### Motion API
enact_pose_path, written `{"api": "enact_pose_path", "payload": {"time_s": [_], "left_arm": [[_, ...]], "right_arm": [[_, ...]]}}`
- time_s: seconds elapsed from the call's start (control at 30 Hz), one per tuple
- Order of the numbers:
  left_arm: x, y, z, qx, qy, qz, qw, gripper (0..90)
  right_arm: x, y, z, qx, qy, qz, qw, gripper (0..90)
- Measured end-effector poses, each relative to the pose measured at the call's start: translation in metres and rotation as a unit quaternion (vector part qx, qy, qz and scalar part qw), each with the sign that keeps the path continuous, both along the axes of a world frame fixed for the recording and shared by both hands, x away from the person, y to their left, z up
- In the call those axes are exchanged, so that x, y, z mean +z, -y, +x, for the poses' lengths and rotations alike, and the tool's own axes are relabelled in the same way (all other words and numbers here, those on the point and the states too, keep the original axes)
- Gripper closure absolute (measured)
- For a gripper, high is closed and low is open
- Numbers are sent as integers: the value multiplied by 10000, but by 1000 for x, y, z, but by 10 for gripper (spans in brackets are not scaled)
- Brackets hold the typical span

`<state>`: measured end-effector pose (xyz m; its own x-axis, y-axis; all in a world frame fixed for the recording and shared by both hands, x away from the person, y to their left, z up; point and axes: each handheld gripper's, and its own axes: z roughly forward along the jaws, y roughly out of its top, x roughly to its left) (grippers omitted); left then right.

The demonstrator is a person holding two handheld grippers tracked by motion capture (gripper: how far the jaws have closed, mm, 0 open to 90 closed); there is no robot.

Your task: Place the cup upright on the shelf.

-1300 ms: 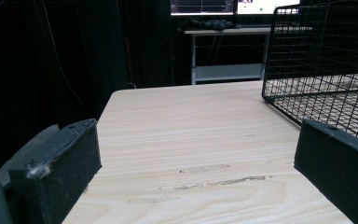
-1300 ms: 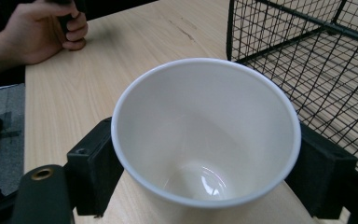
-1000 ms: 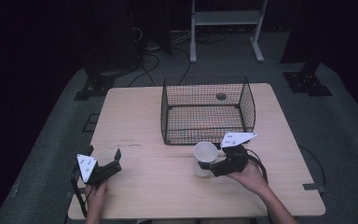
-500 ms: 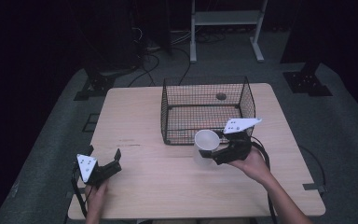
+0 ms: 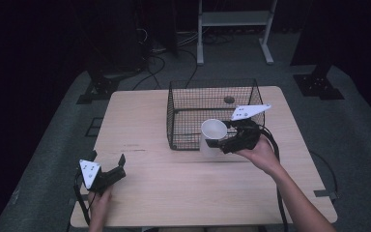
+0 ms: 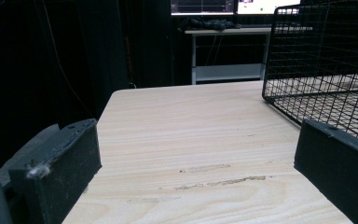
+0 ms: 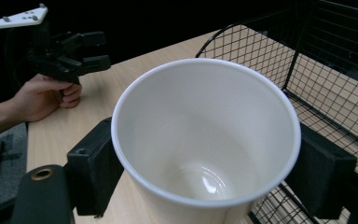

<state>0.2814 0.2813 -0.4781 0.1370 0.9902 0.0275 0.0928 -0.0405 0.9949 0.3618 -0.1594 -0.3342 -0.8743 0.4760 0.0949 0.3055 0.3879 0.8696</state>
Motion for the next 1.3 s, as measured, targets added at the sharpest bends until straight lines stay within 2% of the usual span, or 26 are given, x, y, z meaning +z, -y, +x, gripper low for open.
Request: {"api": "enact_pose_path", "payload": {"time_s": [0.67,0.77,1.3], "left_arm": [[0,0,0,-3,2,-12,10000,0],[0,0,0,-9,5,-14,10000,0],[0,0,0,-11,-5,8,10000,0]], "right_arm": [[20,-6,41,-196,-9,-45,9998,195],[22,-8,50,-273,0,-126,9995,195],[15,-9,82,-518,-154,-173,9984,194]]}}
